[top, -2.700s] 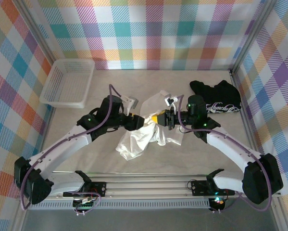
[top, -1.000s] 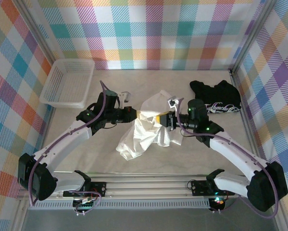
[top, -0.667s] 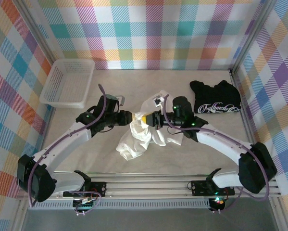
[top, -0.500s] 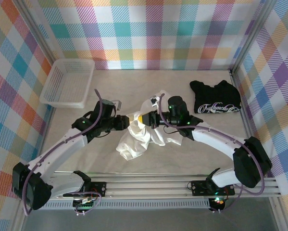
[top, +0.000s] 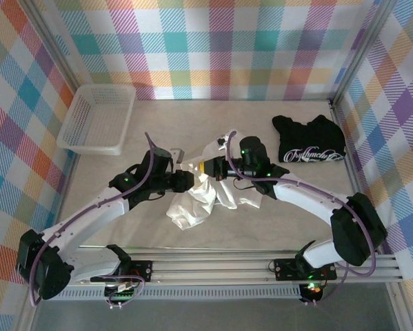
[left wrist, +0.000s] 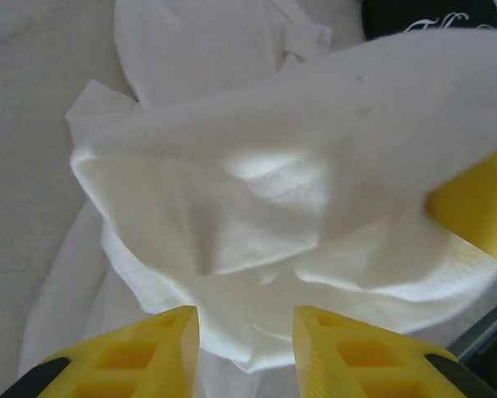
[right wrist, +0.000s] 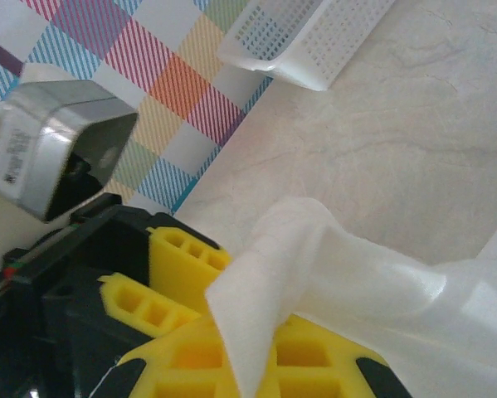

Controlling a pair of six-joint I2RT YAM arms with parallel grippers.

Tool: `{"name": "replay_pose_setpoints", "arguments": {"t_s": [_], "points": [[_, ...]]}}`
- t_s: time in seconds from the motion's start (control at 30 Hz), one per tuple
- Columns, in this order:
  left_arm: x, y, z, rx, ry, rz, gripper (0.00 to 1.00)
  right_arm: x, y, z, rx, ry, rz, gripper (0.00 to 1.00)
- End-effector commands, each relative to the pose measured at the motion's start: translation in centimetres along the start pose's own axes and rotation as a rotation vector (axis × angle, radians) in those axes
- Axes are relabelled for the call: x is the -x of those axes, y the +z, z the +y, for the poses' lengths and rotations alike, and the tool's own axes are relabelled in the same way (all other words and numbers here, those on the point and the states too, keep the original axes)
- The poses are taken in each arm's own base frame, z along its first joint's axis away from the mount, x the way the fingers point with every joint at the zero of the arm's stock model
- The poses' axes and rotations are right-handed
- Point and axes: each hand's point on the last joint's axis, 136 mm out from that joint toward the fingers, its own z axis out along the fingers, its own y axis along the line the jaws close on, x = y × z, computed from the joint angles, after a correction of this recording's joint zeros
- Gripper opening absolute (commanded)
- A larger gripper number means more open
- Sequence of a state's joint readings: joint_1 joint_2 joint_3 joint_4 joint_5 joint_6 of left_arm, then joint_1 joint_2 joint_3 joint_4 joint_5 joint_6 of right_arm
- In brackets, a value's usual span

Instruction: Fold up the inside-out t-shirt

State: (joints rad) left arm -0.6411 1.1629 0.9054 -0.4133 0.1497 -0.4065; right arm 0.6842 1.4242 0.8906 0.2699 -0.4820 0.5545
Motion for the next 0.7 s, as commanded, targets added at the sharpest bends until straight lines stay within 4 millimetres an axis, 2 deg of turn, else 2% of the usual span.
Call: {"name": "replay_pose_setpoints", "arguments": {"t_s": [0.0,0.2,0.43,0.67], "points": [[2.2,-0.1,-1.0,-0.005,0.034,-0.064,0.35,1.8,-0.4,1.6,0.03,-0.033,-0.049,0.0],[3.1,0.3,0.4,0.094,0.065,-0.073,0.36,1.8,-0.8,1.8,0.02,-0.047,-0.053,0.0],[4.1,0.9,-0.7,0.056,0.095,-0.085,0.34,1.7,-0.7,1.7,0.023,-0.044,-0.049,0.0],[5.0,1.7,-0.5,0.087,0.131,-0.091,0.27,1.6,-0.9,1.7,0.02,-0.046,-0.048,0.0]]}}
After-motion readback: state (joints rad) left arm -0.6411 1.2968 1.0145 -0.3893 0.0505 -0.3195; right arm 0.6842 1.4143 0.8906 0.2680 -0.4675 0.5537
